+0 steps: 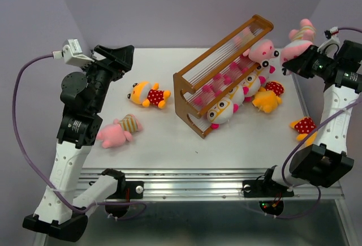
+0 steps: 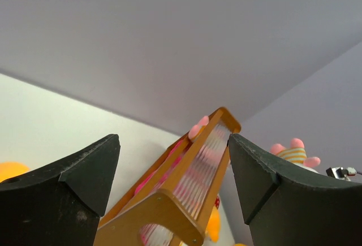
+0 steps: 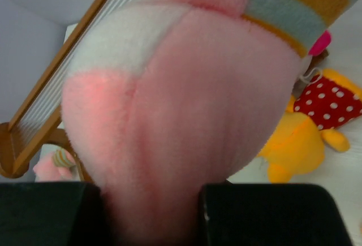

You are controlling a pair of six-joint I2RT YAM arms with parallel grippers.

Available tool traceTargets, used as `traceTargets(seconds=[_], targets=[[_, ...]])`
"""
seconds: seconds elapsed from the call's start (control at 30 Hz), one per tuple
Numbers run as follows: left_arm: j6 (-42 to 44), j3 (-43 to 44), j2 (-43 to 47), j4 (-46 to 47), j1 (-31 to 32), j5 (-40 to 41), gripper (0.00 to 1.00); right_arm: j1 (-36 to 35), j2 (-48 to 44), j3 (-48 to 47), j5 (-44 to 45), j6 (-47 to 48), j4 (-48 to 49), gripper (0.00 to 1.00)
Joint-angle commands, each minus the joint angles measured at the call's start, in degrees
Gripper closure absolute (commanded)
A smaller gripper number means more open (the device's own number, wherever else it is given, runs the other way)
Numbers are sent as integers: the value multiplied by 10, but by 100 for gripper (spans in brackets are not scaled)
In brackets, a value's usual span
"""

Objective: Place and organize the stuffed toys onto the shelf

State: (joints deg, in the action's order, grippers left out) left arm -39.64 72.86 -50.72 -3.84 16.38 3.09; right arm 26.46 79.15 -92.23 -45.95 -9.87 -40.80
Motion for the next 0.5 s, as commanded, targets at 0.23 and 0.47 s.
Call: traceTargets(seconds=[0.23, 0.47], targets=[[38, -39, 28, 12, -4, -13, 11, 2, -14, 102, -167, 71, -100, 99], [33, -51, 34, 8, -7, -13, 11, -58, 6, 131, -199, 160, -145, 100]])
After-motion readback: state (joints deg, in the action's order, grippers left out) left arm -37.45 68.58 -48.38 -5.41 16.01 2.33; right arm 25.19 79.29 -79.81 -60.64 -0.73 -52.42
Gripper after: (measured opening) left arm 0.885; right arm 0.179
